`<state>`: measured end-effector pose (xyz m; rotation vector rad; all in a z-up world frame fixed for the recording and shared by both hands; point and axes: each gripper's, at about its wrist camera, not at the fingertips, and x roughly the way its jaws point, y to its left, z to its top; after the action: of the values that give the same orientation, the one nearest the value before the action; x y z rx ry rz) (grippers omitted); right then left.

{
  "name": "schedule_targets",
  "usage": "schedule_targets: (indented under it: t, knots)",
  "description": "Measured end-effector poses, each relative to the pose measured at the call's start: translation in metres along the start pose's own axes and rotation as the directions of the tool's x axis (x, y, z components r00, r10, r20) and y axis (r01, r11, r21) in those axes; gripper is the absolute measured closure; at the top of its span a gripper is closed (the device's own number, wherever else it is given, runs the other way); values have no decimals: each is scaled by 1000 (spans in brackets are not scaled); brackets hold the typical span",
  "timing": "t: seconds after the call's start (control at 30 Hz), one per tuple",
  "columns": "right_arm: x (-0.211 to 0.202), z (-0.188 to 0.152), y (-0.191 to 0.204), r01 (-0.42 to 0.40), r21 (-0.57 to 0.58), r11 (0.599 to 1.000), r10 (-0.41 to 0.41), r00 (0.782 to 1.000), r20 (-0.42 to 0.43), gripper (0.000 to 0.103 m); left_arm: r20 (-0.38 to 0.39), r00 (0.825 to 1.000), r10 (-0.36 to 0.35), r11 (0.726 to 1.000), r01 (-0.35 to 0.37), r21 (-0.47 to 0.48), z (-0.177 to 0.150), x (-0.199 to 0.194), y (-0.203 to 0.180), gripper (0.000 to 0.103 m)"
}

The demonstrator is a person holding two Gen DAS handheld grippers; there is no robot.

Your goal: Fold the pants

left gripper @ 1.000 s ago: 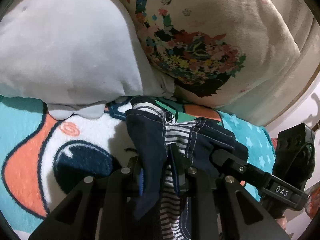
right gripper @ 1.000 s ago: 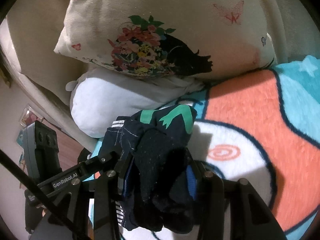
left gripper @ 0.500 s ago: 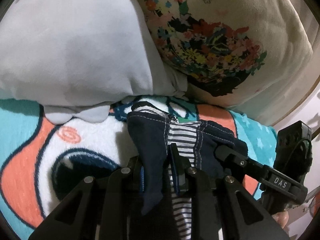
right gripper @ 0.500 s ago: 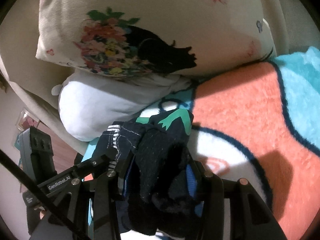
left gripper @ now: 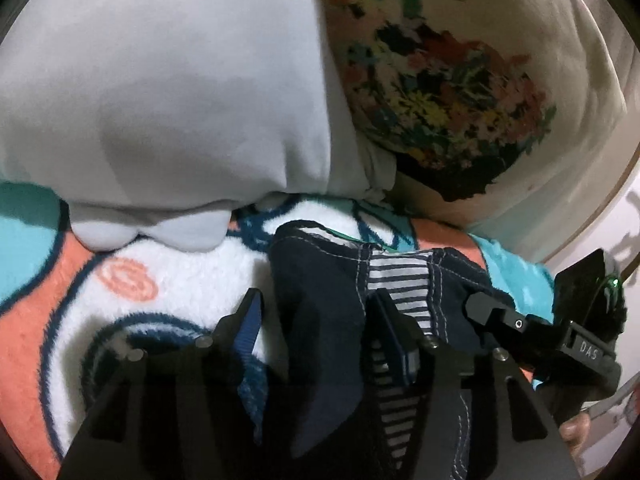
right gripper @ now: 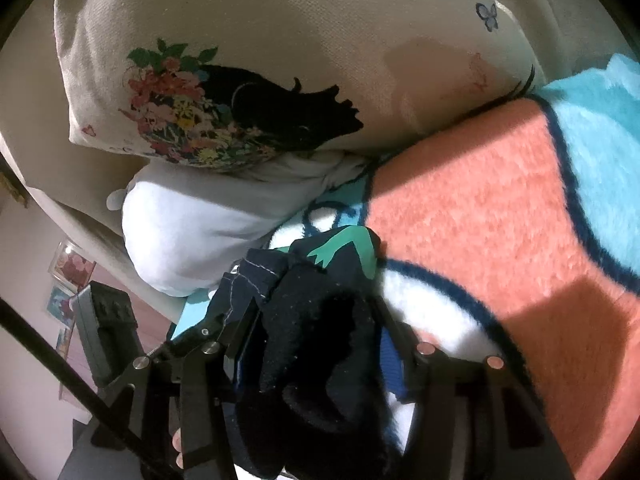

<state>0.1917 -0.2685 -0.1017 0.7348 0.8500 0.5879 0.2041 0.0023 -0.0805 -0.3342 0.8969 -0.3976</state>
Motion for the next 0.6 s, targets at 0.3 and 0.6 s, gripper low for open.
schedule_targets:
  t: [0.3,0.6]
  knots:
    - [-11,0,-7,-12,33,999,11,999,33,42,2,1000,0,1000,0,8,0,3,-5,42]
    - [-52,4,16,52,3,999,-52,979,198,36,13,1000,-4,1000,4,0,0,-2,-2,41]
